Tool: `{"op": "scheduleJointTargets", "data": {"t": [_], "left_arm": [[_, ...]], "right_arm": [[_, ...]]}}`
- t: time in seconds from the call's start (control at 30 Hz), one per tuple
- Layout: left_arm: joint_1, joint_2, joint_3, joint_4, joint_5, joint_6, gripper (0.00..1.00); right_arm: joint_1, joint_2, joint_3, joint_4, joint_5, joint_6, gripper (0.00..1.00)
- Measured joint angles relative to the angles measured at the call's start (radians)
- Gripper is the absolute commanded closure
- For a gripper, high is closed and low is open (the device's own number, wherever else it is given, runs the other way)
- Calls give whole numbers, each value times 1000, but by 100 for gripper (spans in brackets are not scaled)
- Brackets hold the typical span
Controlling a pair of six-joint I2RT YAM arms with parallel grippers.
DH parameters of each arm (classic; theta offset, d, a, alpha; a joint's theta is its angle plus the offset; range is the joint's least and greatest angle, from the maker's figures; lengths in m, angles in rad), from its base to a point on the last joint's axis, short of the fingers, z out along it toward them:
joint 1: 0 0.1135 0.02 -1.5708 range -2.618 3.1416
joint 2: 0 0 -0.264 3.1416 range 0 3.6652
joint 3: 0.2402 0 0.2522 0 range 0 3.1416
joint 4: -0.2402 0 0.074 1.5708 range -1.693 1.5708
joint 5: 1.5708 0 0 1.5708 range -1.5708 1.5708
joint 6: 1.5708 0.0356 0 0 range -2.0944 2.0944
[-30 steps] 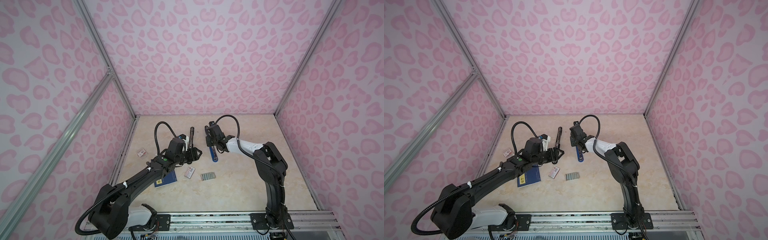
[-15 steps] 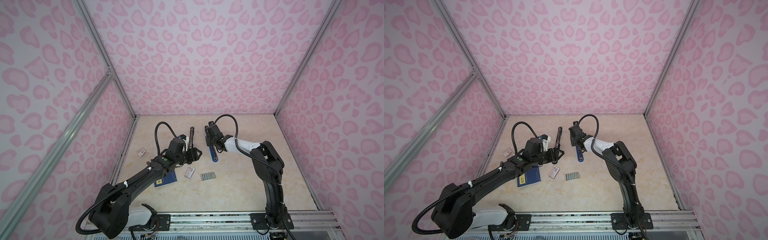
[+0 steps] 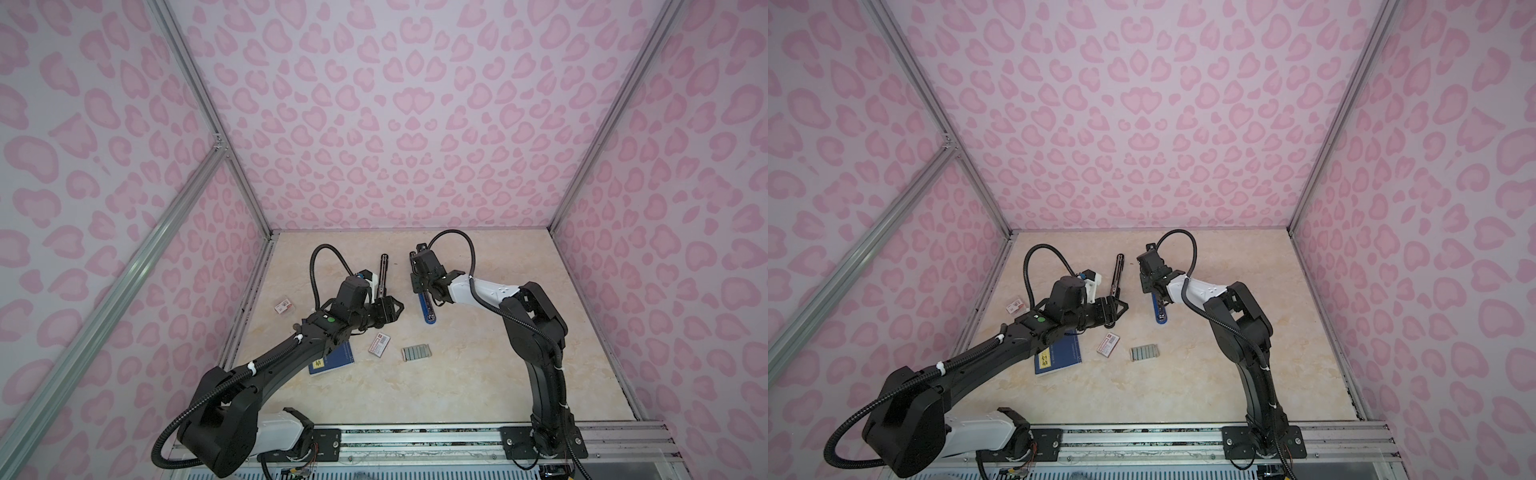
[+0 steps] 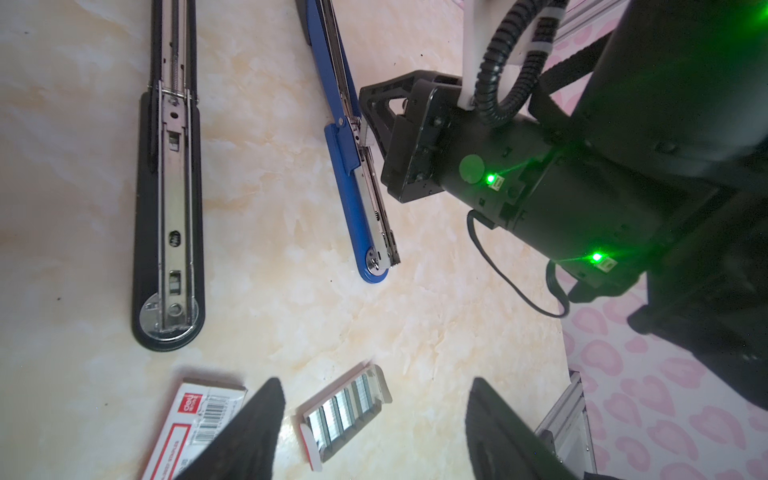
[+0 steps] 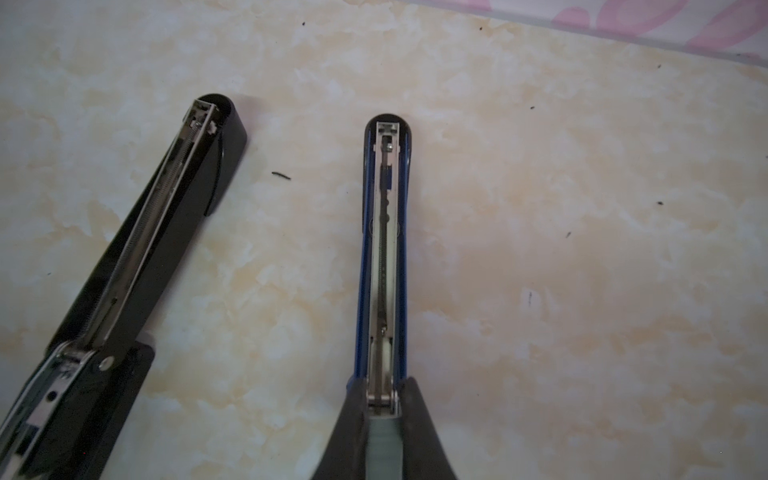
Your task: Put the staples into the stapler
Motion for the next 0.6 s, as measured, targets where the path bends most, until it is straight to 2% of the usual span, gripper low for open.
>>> {"op": "scheduleJointTargets", "data": {"t": [0.6], "left_arm": [[1,-1,-11,0,0,0,28]], "right_arm": [[1,0,6,-4,-2,0,86]]}}
